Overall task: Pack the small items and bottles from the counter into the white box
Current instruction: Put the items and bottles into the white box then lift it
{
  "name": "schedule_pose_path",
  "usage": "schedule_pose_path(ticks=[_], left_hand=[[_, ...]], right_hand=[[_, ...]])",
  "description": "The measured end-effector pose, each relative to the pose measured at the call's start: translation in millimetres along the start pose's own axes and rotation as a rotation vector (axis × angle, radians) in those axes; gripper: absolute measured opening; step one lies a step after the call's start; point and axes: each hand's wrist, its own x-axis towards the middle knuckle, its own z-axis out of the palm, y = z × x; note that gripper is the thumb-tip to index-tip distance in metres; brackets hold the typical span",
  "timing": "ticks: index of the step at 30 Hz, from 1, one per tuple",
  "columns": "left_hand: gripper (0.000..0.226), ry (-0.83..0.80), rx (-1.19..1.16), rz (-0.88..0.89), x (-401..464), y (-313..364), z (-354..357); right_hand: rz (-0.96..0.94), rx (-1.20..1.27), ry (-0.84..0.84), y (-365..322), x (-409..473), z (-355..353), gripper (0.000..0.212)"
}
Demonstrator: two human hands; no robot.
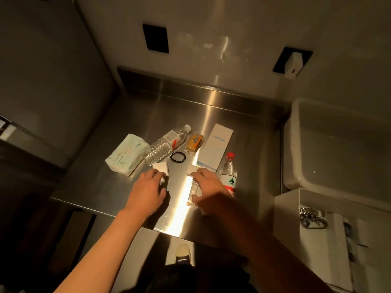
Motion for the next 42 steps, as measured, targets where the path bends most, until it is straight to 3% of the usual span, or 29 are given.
schedule_pose_path(ticks=[5, 14, 20, 25, 32, 38, 42], left_hand=[[0.069, -0.047, -0.021, 0.012, 21.4, -14.6, 7.2], [0.070, -0.016, 0.063, 0.005, 45.2, -13.6, 21.2], [0.065, 0.064, -0.003, -0.077, 40.7, -15.1, 29.6], [0.056, 0.046, -0.040, -0.123, 37.1, -22.7, 28.8], [0.069, 0.142, -0.085, -0.104, 25.1, -7.9, 9.0], [0.069, 0.195, -0.139, 0.041, 17.5, 57.3, -19.7], [0.065, 0.187, -0.151, 0.141, 16.0, 114.4, -29.4]], right_hand=[[0.053, -0.091, 0.056, -1.3, 33.8, 21.3, 0.082], [-0.021, -0.128, 0.238, -1.6, 50.5, 39.5, 0.049], [0.051, 0.025, 0.459, -2.6, 50.7, 45.5, 0.017], [0.020, 0.057, 0.447, -2.2, 49.9, 45.8, 0.029], [-0.039, 0.078, 0.517, -2.6, 31.4, 27.0, 0.035], [-0.079, 0.197, 0.706, 7.4, -0.5, 0.0, 0.039], [0.082, 0.371, 0.575, 38.2, -26.8, -26.7, 0.049]])
